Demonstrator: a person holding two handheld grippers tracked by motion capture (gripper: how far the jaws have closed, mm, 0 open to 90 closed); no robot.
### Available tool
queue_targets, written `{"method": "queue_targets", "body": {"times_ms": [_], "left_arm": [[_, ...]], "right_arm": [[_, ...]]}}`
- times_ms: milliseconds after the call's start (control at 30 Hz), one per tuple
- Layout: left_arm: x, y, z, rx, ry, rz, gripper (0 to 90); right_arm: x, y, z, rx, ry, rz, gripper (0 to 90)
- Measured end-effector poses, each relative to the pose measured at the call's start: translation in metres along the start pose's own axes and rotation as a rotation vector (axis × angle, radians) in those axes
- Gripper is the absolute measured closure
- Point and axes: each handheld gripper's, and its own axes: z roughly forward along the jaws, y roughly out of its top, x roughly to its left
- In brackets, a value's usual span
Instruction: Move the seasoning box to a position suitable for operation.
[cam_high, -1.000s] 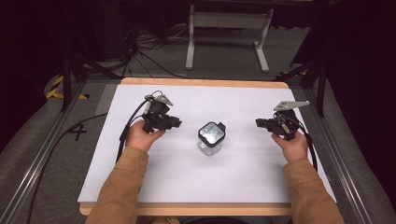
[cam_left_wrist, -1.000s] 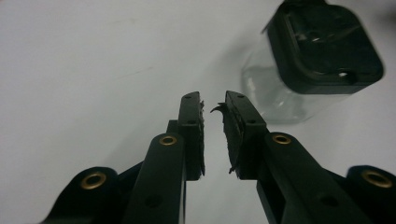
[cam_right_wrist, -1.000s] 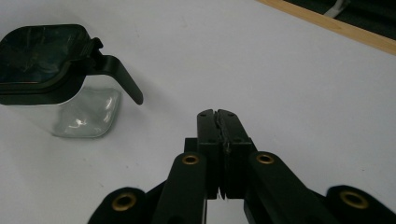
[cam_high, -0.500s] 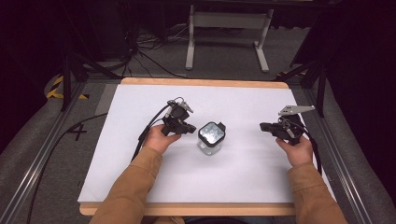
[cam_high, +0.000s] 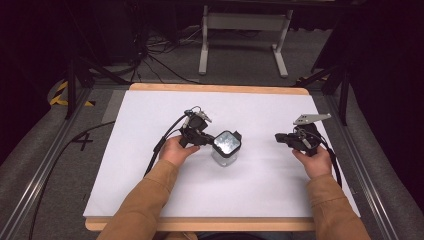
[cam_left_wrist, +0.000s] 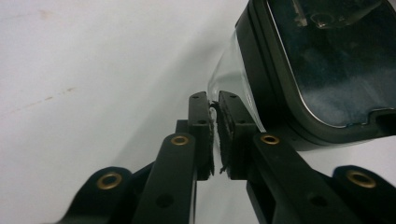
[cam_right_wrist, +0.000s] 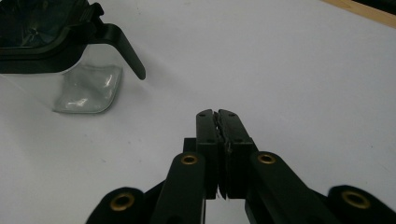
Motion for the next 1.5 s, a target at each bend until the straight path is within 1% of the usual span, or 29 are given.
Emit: {"method": "queue_targets", "body": {"times_ms": [33, 67, 133, 200, 267, 333, 367, 400, 433, 500, 533, 633, 700, 733, 767, 800, 833, 867, 933, 967, 1033, 1067, 1100, 1167, 1200, 1333, 1400, 1433, 1500], "left_arm": [[-0.001, 0.0, 0.0, 0.009, 0.005, 0.013, 87.5], [-0.001, 0.0, 0.0, 0.005, 0.0, 0.019, 88.8], [-0.003, 0.0, -0.001, 0.011, -0.012, 0.019, 89.0], [-0.004, 0.001, -0.002, 0.022, -0.019, 0.03, 89.1], [-0.005, 0.0, -0.001, 0.019, -0.026, 0.024, 89.2], [-0.006, 0.0, 0.0, 0.044, -0.032, 0.02, 89.3], [-0.006, -0.001, 0.001, 0.043, -0.032, 0.015, 89.3], [-0.006, -0.001, 0.001, 0.059, -0.034, 0.022, 89.3], [-0.007, -0.002, 0.002, 0.058, -0.032, 0.019, 89.3], [-0.008, -0.003, 0.0, 0.09, -0.038, 0.027, 89.3], [-0.009, -0.004, 0.0, 0.083, -0.032, 0.026, 89.3], [-0.011, -0.004, -0.002, 0.093, -0.031, 0.03, 89.4], [-0.014, -0.005, -0.002, 0.114, -0.042, 0.036, 89.4], [-0.014, -0.005, -0.002, 0.114, -0.042, 0.036, 89.4], [-0.015, -0.006, -0.001, 0.112, -0.041, 0.04, 89.4], [-0.017, -0.006, -0.001, 0.126, -0.046, 0.053, 89.4], [-0.017, -0.006, -0.001, 0.126, -0.046, 0.053, 89.4], [-0.021, -0.007, 0.0, 0.135, -0.047, 0.05, 89.4], [-0.023, -0.007, 0.0, 0.157, -0.058, 0.066, 89.4], [-0.023, -0.007, 0.0, 0.157, -0.058, 0.066, 89.4], [-0.026, -0.007, 0.001, 0.17, -0.061, 0.09, 89.4], [-0.028, -0.007, 0.001, 0.178, -0.065, 0.089, 89.4], [-0.03, -0.007, 0.001, 0.18, -0.065, 0.091, 89.4], [-0.033, -0.007, 0.002, 0.176, -0.067, 0.101, 89.4], [-0.036, -0.007, 0.003, 0.178, -0.07, 0.106, 89.4], [-0.039, -0.007, 0.004, 0.19, -0.076, 0.121, 89.2], [-0.037, -0.007, 0.004, 0.197, -0.084, 0.116, 88.2], [-0.035, -0.007, 0.003, 0.197, -0.1, 0.097, 86.0], [-0.034, -0.007, 0.001, 0.196, -0.102, 0.087, 85.5]], "right_arm": [[0.001, 0.0, 0.001, 0.001, 0.002, -0.002, 87.7], [0.002, 0.0, 0.001, 0.002, 0.003, -0.002, 87.7], [0.002, 0.001, 0.001, 0.002, 0.003, -0.008, 87.6], [0.002, 0.001, 0.001, 0.001, 0.005, -0.005, 87.5], [0.001, 0.001, 0.0, 0.001, 0.003, -0.009, 87.2], [0.001, 0.001, 0.0, -0.001, 0.005, -0.007, 87.1], [0.001, 0.001, 0.0, 0.0, 0.004, -0.006, 87.0], [0.001, 0.001, 0.0, 0.001, 0.004, -0.005, 87.0], [0.001, 0.001, 0.0, -0.002, 0.003, -0.003, 87.0], [0.001, 0.001, 0.0, -0.004, 0.006, 0.0, 87.0], [0.001, 0.001, -0.001, -0.004, 0.006, 0.0, 87.0], [0.001, 0.001, -0.001, -0.008, 0.01, 0.003, 86.9], [0.0, 0.002, 0.0, -0.005, 0.011, -0.003, 87.0], [0.0, 0.002, 0.0, -0.005, 0.011, -0.003, 87.0], [0.001, 0.002, 0.001, -0.005, 0.013, -0.004, 87.0], [0.003, 0.004, 0.002, -0.005, 0.015, -0.013, 87.0], [0.003, 0.004, 0.003, -0.007, 0.018, -0.014, 87.0], [0.004, 0.005, 0.004, -0.004, 0.02, -0.017, 87.1], [0.005, 0.007, 0.005, -0.006, 0.023, -0.021, 87.1], [0.005, 0.007, 0.005, -0.006, 0.023, -0.021, 87.1], [0.006, 0.008, 0.006, -0.003, 0.028, -0.027, 87.2], [0.007, 0.009, 0.007, -0.004, 0.032, -0.02, 87.4], [0.007, 0.01, 0.008, -0.003, 0.031, -0.032, 87.6], [0.008, 0.011, 0.009, -0.004, 0.039, -0.027, 88.0], [0.008, 0.011, 0.01, -0.003, 0.04, -0.034, 88.3], [0.01, 0.012, 0.011, -0.005, 0.046, -0.034, 88.5], [0.01, 0.012, 0.011, -0.002, 0.046, -0.037, 88.6], [0.01, 0.012, 0.01, -0.005, 0.046, -0.037, 88.7], [0.009, 0.012, 0.01, -0.005, 0.044, -0.041, 88.8]]}}
